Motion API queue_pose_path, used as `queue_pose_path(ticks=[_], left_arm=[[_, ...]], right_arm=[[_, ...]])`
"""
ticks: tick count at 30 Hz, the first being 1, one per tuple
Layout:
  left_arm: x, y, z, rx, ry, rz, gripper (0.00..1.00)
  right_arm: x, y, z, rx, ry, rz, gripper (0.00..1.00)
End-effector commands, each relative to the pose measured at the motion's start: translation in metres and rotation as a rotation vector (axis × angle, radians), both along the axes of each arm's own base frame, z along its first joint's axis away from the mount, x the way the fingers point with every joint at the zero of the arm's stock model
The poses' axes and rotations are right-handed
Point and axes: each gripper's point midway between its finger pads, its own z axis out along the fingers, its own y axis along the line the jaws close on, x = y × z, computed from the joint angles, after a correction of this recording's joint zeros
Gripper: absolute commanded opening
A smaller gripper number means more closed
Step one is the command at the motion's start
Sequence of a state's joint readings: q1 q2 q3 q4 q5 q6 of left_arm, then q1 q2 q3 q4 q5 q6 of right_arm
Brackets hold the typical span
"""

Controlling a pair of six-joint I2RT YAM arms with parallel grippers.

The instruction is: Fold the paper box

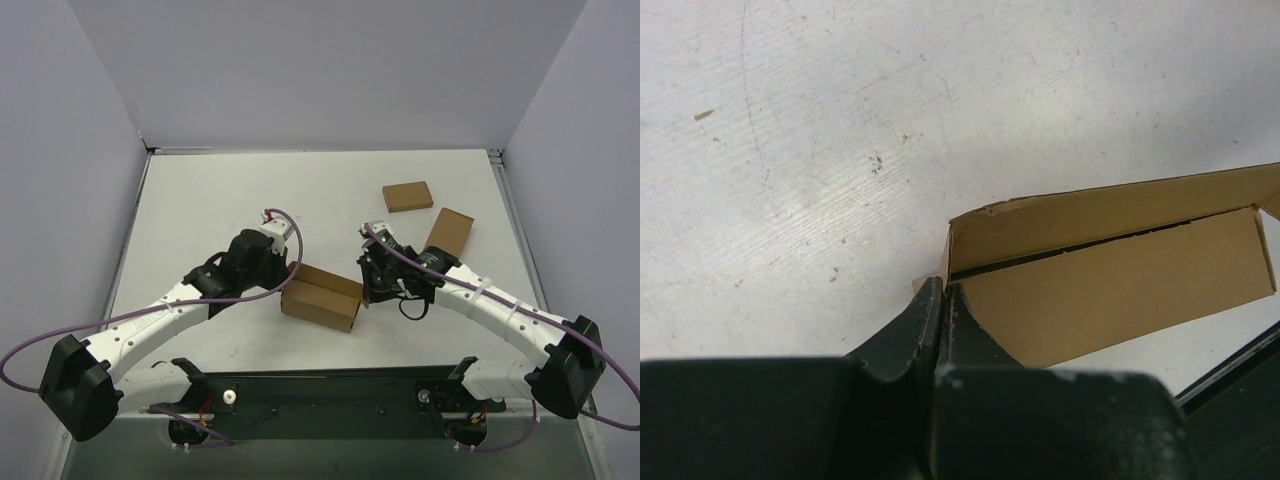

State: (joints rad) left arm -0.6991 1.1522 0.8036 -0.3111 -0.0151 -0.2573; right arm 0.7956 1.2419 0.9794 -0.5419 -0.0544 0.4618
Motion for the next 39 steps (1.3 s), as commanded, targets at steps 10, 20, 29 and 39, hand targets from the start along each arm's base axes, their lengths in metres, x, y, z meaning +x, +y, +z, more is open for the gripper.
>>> queue_pose_path(ticks=[10,20,29,39], left_arm=[[0.001,-0.014,0.016,-0.146,-0.078,0.144,0.00],[-0.008,-0.018,0.015,-0.165,-0.112,0.153,0.00],[-0.022,-0.017,0.007,-0.150,-0.210,0.179,0.00],[-0.028,-0.014,0.008,-0.115,-0.294,0.200,0.00]], right_arm=[[0.022,0.023,0.005,0.106,-0.138,-0.189,0.00],[0.024,0.024,0.013,0.186,-0.184,-0.248,0.00],[0.025,0.030,0.017,0.195,-0.193,-0.253,0.00],[0.027,0.025,0.027,0.158,-0.214,-0.240,0.00]])
